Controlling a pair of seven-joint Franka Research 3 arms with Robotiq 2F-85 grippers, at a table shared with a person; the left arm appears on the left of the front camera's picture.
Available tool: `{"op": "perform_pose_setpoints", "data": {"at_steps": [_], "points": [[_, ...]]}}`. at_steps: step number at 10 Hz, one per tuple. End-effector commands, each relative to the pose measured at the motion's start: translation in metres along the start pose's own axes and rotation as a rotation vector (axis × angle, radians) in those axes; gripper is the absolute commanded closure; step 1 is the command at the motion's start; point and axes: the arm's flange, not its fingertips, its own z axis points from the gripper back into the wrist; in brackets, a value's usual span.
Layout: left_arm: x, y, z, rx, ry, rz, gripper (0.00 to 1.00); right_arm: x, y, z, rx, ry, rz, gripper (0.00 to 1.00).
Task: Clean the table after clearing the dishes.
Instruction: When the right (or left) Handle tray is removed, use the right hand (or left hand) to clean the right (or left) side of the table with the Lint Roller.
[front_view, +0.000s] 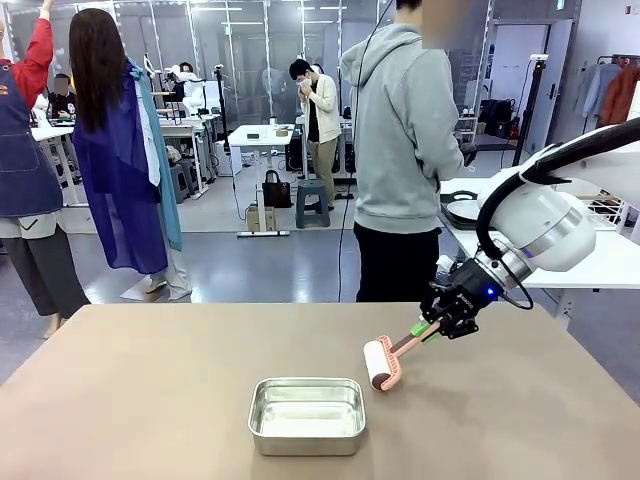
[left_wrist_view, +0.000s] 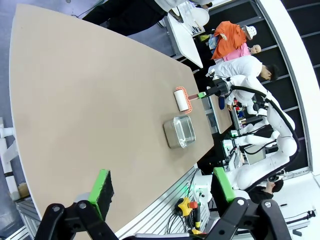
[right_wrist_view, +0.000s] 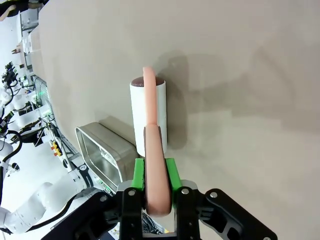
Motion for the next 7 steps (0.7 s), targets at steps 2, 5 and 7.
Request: {"op": "perform_pose_setpoints", "data": {"at_steps": [2,5,7], "points": [[-0.002,-0.004,0.004,0.008,0.008,-0.007,0.0,-0.012,-0.035,0.017,-0.037,-0.039,0.021,0.79],[-0.002,-0.004,0.004,0.008,0.008,-0.007,0.0,-0.025,-0.073,0.048,-0.133,-0.089,0.016,0.79],[-0.002,-0.004,0.004,0.008,0.008,-0.007,0.0,-0.034,-0.095,0.079,-0.162,-0.128,-0.015,0.79]]}}
